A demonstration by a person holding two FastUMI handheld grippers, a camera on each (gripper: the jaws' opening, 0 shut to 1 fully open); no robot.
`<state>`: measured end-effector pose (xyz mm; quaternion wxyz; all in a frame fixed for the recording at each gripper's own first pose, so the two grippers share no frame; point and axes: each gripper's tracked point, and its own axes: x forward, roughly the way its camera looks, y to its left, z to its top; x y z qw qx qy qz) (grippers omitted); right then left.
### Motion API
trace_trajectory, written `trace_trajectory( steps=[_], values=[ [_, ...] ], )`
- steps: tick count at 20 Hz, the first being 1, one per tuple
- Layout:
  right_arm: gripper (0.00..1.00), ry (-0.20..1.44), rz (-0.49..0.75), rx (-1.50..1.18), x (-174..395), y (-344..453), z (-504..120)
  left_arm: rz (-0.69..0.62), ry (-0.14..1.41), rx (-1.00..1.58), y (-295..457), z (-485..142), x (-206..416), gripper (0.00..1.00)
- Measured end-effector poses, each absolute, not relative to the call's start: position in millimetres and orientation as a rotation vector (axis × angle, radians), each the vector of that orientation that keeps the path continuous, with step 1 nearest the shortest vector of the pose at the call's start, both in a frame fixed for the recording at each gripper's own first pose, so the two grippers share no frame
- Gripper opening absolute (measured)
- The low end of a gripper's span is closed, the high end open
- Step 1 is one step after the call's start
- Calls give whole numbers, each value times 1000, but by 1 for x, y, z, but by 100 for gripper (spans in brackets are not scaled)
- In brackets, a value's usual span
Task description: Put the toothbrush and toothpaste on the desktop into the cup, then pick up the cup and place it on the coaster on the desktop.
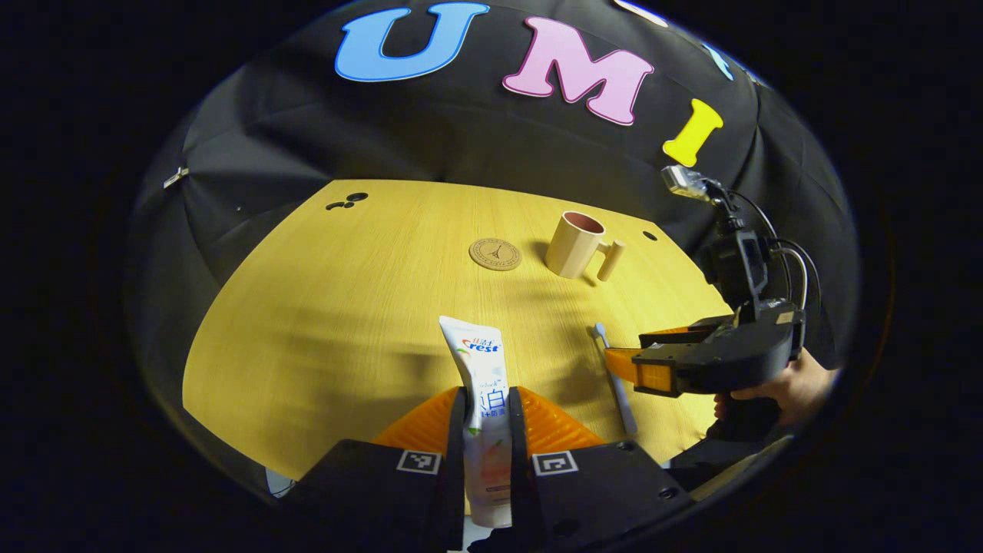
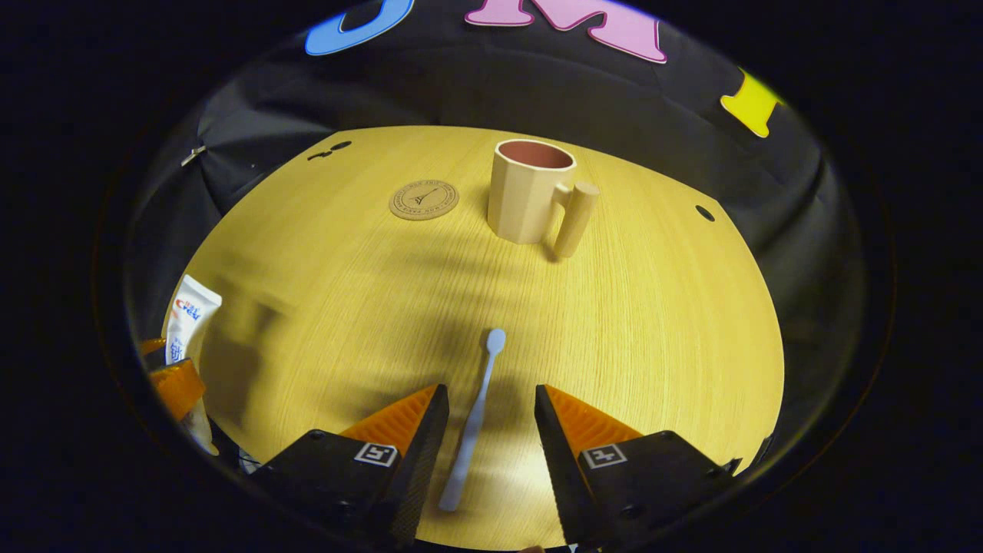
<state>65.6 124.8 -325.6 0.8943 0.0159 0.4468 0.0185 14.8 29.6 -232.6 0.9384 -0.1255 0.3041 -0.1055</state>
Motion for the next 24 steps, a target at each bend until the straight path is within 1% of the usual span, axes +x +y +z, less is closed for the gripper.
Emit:
trace_trajectory(
  steps=[2, 3, 6, 8, 9, 12, 13, 15, 16, 17, 18, 19, 20, 21, 22, 23, 24],
  values=[
    [66, 958, 28, 38, 65, 125, -332, -211, 624, -263, 31, -233, 10, 29],
    [66, 970, 24, 39, 65, 126, -334, -207, 627, -263, 32, -232, 7, 29],
    [60, 992, 15, 35, 67, 125, -340, -200, 629, -255, 34, -234, 1, 29],
    [59, 1013, 1, 27, 67, 124, -346, -196, 634, -255, 37, -234, -4, 29],
    [54, 1020, -8, 23, 67, 122, -348, -192, 636, -258, 38, -235, -6, 29],
    [26, 1046, -28, 37, 67, 122, -352, -177, 639, -263, 42, -236, -10, 29],
    [22, 1051, -27, 39, 67, 121, -349, -170, 641, -262, 44, -237, -11, 29],
    [21, 1084, -1, 66, 63, 127, -354, -161, 640, -261, 45, -237, -12, 29],
    [17, 1098, 1, 81, 59, 128, -349, -157, 639, -262, 46, -237, -14, 29],
    [17, 1105, 5, 100, 60, 129, -352, -155, 638, -264, 45, -236, -15, 29],
    [11, 1109, -2, 111, 60, 127, -351, -154, 637, -268, 45, -236, -16, 29],
    [9, 1103, -8, 115, 60, 125, -351, -152, 637, -272, 44, -235, -17, 29],
    [9, 1101, -10, 116, 59, 123, -348, -150, 637, -275, 42, -236, -18, 34],
    [7, 1089, -4, 117, 57, 124, -349, -148, 636, -275, 42, -234, -19, 29],
    [7, 1074, 10, 121, 55, 124, -346, -147, 635, -276, 40, -233, -20, 29],
    [7, 1050, 22, 129, 55, 124, -342, -148, 631, -279, 39, -230, -19, 34],
    [7, 1020, 32, 141, 55, 124, -336, -150, 626, -284, 36, -227, -20, 29]
  ],
)
